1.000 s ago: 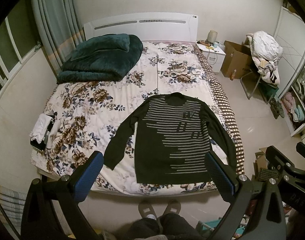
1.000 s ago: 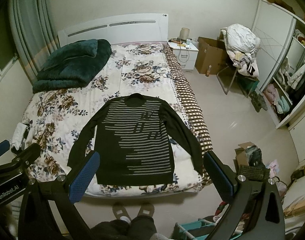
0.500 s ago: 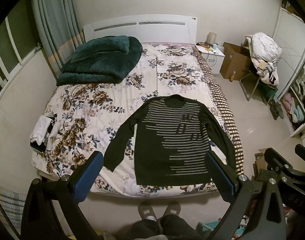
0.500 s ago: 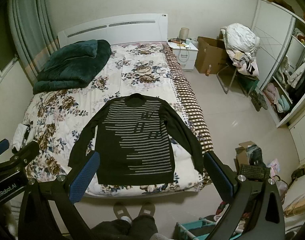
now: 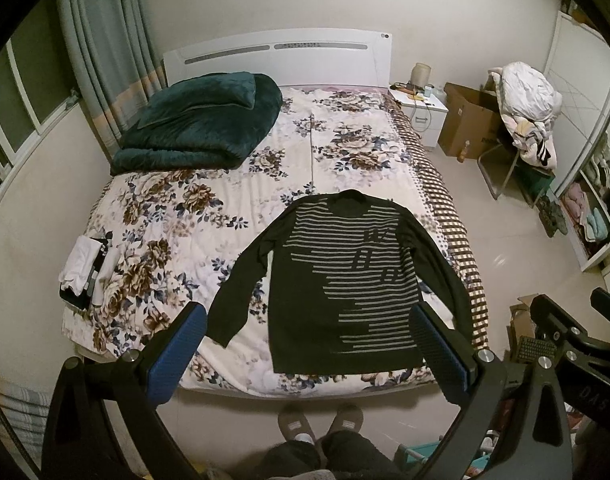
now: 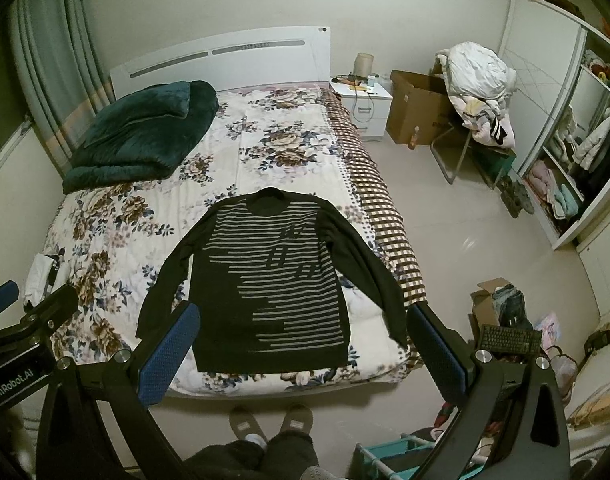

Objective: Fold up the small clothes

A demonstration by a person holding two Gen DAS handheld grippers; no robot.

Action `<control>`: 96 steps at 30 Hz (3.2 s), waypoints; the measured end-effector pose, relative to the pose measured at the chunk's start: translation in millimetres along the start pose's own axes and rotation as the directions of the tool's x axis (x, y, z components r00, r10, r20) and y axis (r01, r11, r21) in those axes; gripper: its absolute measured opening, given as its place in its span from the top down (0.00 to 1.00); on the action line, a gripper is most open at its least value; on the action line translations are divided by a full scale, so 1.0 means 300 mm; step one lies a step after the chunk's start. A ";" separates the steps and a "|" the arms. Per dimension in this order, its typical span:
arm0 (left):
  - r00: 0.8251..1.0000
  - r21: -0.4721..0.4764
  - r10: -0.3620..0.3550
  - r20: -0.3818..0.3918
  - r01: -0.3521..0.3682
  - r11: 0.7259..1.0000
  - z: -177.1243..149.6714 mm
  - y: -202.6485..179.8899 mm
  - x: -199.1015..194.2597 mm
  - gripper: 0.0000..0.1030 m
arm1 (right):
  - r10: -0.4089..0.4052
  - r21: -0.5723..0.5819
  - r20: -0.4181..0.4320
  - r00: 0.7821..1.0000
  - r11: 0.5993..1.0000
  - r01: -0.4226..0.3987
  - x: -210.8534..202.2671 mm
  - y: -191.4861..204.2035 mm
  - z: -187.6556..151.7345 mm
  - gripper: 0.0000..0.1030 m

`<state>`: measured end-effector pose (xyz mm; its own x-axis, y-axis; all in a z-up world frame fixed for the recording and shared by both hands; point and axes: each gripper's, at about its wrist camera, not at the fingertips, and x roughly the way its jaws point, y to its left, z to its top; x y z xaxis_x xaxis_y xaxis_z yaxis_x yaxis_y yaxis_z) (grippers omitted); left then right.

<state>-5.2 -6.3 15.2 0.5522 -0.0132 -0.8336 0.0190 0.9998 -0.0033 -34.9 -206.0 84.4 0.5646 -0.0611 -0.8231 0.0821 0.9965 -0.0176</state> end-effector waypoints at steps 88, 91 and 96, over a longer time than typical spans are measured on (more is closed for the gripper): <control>0.896 0.117 0.240 -0.373 -0.211 0.970 -0.093 -0.432 1.876 0.00 | 0.126 0.961 -0.268 0.955 0.108 0.256 2.030 -1.531 -0.844 0.92; 0.892 0.077 0.245 -0.380 -0.234 0.969 -0.087 -0.375 1.874 0.00 | 0.014 0.929 -0.290 0.957 0.243 0.278 1.950 -1.496 -0.678 0.93; 0.882 -0.015 0.270 -0.385 -0.299 0.954 -0.078 -0.223 1.857 0.00 | -0.069 0.818 -0.210 0.975 0.534 0.214 1.840 -1.310 -0.283 0.94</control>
<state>281.6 -80.3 -461.8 0.1713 0.2640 -0.9492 -0.1593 0.9582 0.2377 174.6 -626.4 -411.2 0.3723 -0.1163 -0.9208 0.8363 0.4723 0.2784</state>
